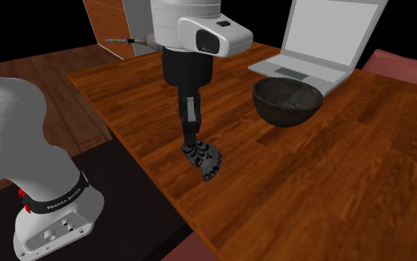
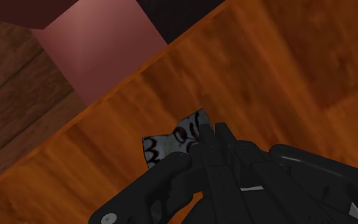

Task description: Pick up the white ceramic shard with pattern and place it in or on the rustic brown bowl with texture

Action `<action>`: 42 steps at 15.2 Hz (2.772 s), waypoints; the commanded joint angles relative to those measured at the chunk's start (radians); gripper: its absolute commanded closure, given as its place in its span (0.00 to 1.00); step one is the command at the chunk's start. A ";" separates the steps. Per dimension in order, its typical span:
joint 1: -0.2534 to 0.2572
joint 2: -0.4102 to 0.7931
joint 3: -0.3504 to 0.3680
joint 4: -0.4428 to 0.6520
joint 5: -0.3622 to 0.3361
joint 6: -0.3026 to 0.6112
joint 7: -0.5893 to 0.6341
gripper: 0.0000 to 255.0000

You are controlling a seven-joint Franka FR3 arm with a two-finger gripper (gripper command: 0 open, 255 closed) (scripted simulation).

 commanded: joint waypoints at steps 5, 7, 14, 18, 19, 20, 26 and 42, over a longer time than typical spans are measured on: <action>0.005 -0.012 0.019 0.072 0.014 -0.085 -0.005 1.00; 0.006 -0.013 0.024 0.098 0.019 -0.112 -0.007 1.00; 0.012 -0.009 0.041 0.193 0.034 -0.203 -0.015 1.00; 0.047 0.099 0.047 0.266 0.069 -0.172 0.007 1.00; 0.057 0.136 0.048 0.292 0.080 -0.162 0.013 1.00; 0.067 0.172 0.049 0.319 0.092 -0.154 0.018 1.00; 0.118 0.396 0.053 0.506 0.164 -0.127 0.037 1.00; 0.141 0.872 0.067 0.985 0.321 -0.155 0.043 1.00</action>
